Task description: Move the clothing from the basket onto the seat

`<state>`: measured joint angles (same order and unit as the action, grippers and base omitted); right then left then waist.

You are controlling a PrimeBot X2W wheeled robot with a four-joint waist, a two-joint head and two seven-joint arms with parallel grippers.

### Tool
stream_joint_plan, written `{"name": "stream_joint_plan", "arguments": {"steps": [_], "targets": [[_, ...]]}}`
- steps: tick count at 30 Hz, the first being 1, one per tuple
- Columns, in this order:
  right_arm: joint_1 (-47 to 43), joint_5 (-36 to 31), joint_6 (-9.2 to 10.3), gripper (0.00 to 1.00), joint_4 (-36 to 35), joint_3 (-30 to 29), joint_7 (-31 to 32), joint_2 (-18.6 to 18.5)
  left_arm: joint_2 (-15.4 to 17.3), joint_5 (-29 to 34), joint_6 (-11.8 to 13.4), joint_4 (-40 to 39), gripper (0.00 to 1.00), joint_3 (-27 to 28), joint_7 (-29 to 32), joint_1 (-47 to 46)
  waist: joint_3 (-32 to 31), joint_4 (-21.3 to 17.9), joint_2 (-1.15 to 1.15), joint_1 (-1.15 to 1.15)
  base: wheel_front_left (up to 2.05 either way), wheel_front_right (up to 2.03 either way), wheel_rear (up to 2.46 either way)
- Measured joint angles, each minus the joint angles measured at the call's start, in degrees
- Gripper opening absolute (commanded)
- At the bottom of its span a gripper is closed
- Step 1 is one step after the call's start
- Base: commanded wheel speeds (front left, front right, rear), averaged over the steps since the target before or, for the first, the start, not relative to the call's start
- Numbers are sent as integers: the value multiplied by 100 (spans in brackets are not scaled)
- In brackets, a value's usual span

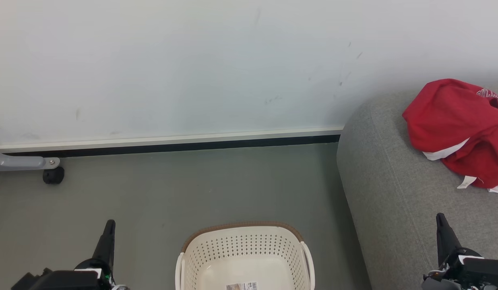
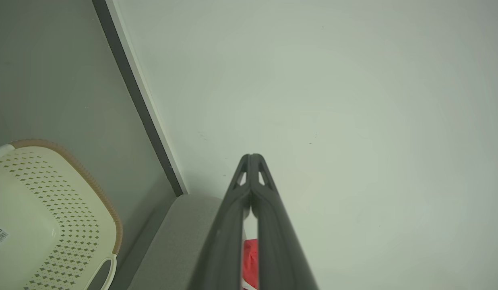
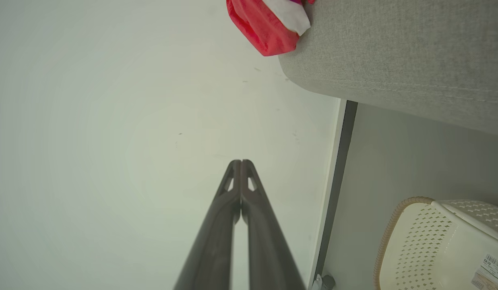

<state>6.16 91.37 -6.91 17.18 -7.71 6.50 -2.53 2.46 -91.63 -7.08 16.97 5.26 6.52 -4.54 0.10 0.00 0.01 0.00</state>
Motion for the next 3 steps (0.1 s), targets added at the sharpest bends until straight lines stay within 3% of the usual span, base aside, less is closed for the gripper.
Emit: {"name": "stream_joint_plan", "arguments": {"steps": [3], "targets": [[0,5,0,0,-1,0,0,0,0,0,0,0,0,0,0,-1,0,0,0,0,0,0,0]]}}
